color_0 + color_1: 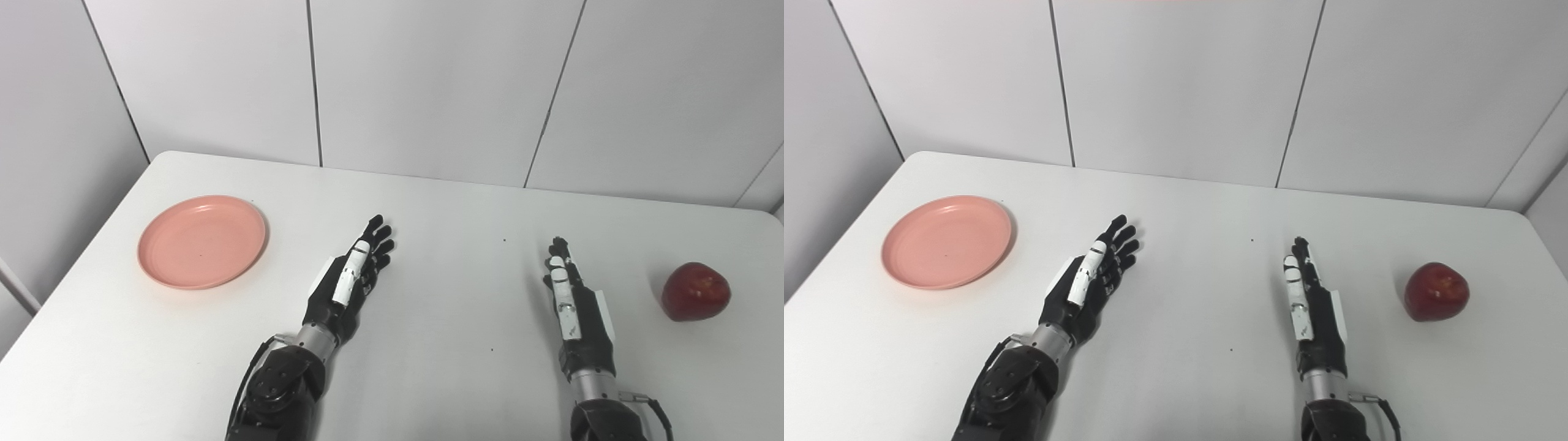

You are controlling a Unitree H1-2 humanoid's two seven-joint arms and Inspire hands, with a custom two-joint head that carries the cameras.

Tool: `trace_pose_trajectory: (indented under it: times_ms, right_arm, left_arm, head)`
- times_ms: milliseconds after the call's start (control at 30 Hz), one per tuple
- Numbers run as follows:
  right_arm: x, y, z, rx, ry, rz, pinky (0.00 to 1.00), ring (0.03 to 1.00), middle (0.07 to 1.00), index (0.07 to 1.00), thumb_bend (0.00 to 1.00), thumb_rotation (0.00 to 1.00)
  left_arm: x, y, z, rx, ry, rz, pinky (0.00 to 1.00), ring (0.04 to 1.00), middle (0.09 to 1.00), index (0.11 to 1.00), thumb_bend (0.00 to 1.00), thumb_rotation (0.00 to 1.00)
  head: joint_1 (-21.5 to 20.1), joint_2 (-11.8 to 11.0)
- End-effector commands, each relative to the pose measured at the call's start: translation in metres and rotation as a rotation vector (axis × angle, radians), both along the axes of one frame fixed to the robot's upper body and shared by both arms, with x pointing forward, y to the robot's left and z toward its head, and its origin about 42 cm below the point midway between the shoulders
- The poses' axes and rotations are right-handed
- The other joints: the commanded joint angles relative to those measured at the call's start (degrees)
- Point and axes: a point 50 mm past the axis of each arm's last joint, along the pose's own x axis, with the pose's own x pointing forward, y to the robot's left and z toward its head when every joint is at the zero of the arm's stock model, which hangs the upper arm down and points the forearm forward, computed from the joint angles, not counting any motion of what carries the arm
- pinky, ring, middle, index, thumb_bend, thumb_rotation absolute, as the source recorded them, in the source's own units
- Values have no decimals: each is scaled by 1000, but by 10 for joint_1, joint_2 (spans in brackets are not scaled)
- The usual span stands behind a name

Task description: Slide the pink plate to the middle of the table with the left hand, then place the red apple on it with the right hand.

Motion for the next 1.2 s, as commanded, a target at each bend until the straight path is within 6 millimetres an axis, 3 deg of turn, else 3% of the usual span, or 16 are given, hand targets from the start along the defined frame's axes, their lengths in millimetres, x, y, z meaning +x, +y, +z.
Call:
trace_pose_trajectory:
  times_ms: [0,567,1167]
  right_arm:
    - [2,-1,15,2,-107,17,971,971,967,959,206,1000]
    - [4,-2,10,25,-119,34,985,975,972,965,233,1000]
    - [3,-4,7,24,-127,38,979,974,969,961,209,1000]
  left_arm:
    - [-1,-3,-2,3,7,1,985,969,983,968,376,1000]
    - [7,7,7,35,-37,14,980,959,969,951,393,1000]
    - [23,38,90,76,-274,36,944,941,950,932,409,1000]
  head:
    - [2,-1]
    - [11,-11]
    - [21,-20]
